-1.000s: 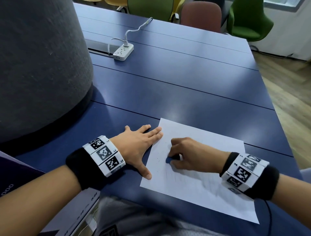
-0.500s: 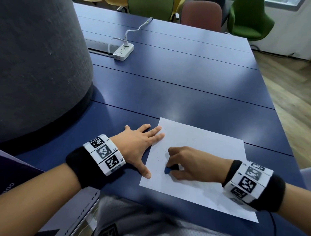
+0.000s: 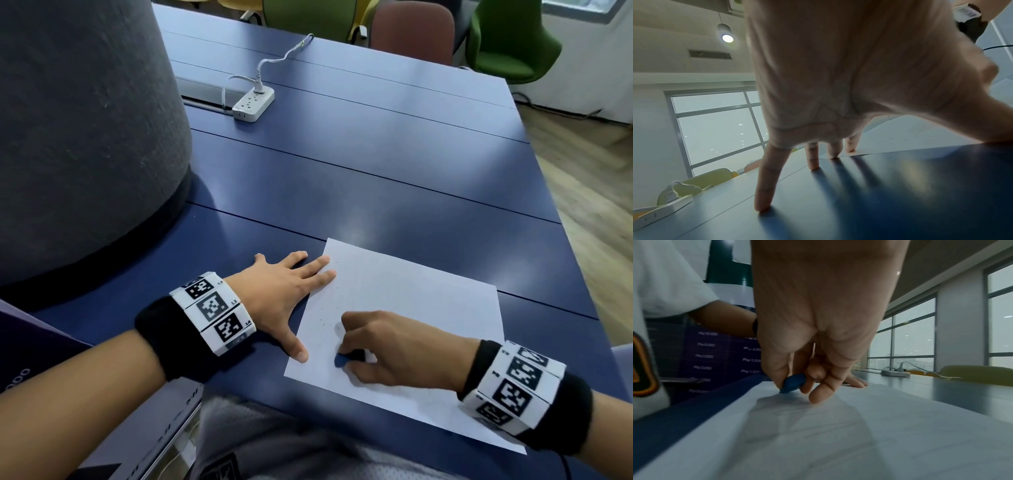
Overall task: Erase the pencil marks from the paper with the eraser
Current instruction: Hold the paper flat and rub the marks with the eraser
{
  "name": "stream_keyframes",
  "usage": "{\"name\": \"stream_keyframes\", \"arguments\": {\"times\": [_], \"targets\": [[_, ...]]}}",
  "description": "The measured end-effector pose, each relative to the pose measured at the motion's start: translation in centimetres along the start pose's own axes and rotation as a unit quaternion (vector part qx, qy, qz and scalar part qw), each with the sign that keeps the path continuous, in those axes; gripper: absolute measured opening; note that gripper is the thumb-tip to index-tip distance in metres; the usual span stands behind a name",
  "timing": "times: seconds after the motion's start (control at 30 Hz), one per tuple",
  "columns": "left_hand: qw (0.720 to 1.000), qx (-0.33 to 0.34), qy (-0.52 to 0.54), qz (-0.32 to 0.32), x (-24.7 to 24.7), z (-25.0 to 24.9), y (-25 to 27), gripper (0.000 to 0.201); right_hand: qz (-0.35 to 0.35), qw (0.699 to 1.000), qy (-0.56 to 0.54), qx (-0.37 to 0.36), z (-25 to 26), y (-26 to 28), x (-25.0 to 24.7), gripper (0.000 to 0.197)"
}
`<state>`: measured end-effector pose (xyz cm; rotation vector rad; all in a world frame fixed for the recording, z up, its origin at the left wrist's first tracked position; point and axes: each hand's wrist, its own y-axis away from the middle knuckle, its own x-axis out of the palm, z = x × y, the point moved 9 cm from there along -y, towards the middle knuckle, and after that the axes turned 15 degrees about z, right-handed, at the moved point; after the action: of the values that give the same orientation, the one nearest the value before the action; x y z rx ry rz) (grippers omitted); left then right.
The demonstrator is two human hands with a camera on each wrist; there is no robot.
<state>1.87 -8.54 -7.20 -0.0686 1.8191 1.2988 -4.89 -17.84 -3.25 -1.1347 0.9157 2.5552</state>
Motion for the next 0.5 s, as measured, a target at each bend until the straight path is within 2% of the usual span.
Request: {"name": "stream_keyframes", "arguments": {"times": [0.07,0.2,0.33,0.5], "targets": [[1.0,0.001,-0.003,0.001,0.0,0.0,0.0,0.134,0.002,1.0,-0.001,0.007,-0.2,-0.1,-0.3,0.018],[1.0,0.002,0.0,0.0,0.1,0.1,0.0,0.136,-0.047,0.999,0.01,0.027,-1.6,-0.5,-2.0,0.019],[1.0,0.003,-0.001,-0.007,0.2,0.2,0.0,0.139,0.009,1.0,0.026,0.003,0.2,-0.7,-0.4,0.02],[1.0,0.002,-0.006,-0.007,0.1,0.1,0.0,0.138,-0.057,0.996,0.04,0.05,-2.9,-1.3,-3.5,0.017]]}}
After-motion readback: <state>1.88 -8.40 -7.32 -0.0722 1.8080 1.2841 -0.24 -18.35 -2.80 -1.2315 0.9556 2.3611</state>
